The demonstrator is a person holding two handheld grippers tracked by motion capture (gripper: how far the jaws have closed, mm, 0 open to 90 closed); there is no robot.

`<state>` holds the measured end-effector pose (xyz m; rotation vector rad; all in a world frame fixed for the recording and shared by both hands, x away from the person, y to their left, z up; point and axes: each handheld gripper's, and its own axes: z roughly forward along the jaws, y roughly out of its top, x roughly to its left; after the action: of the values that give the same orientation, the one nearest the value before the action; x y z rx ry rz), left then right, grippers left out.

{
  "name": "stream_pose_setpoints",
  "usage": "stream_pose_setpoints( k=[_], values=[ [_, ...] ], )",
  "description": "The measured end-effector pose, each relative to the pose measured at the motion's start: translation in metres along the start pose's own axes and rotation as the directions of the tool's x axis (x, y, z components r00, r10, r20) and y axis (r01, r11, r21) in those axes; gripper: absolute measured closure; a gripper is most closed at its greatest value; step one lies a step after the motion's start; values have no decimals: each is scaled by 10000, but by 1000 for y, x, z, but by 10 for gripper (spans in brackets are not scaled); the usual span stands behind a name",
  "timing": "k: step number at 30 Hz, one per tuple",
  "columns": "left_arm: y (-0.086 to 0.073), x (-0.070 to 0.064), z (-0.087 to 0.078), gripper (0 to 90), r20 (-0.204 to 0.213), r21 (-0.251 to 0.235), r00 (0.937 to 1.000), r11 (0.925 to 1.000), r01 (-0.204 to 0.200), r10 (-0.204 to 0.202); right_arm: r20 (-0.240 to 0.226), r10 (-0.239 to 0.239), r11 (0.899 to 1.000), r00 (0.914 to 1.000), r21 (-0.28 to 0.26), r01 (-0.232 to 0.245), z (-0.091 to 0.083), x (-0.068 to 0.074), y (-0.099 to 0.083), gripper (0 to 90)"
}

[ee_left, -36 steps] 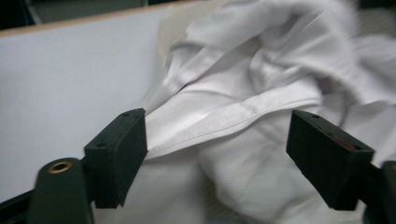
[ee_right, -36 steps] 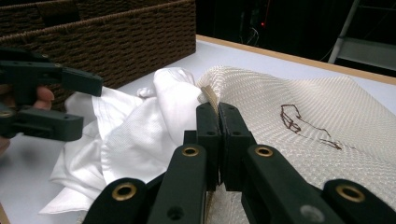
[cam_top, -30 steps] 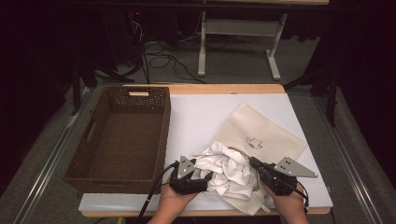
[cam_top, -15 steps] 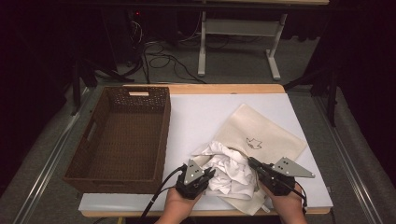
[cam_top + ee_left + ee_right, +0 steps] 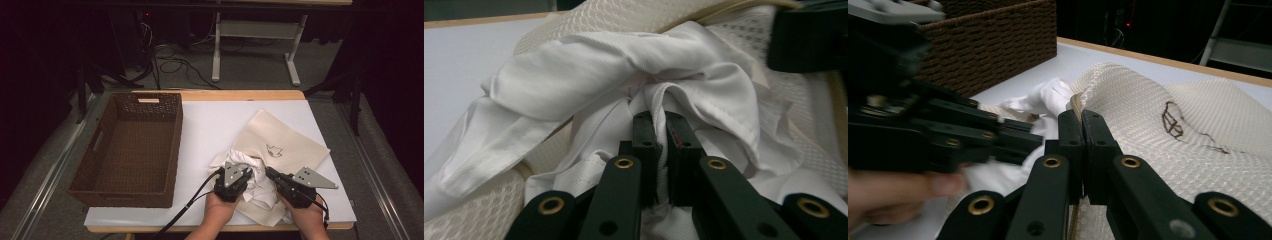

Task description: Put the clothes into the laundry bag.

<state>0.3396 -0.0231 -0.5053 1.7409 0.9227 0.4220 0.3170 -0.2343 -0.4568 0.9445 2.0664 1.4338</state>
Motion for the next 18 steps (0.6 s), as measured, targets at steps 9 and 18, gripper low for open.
stream_pose_setpoints(
  k=[9, 18],
  values=[
    [-2, 10, -36, 483, 485, 11, 9972, 9983, -575, 574, -70, -18, 10000, 10000, -36, 18, -3, -1, -1, 898],
    [-5, 47, -55, 330, -1170, 395, 9905, 9969, -680, 722, -29, -113, 9999, 9999, 33, 113, -2, 2, 0, 898]
  ],
)
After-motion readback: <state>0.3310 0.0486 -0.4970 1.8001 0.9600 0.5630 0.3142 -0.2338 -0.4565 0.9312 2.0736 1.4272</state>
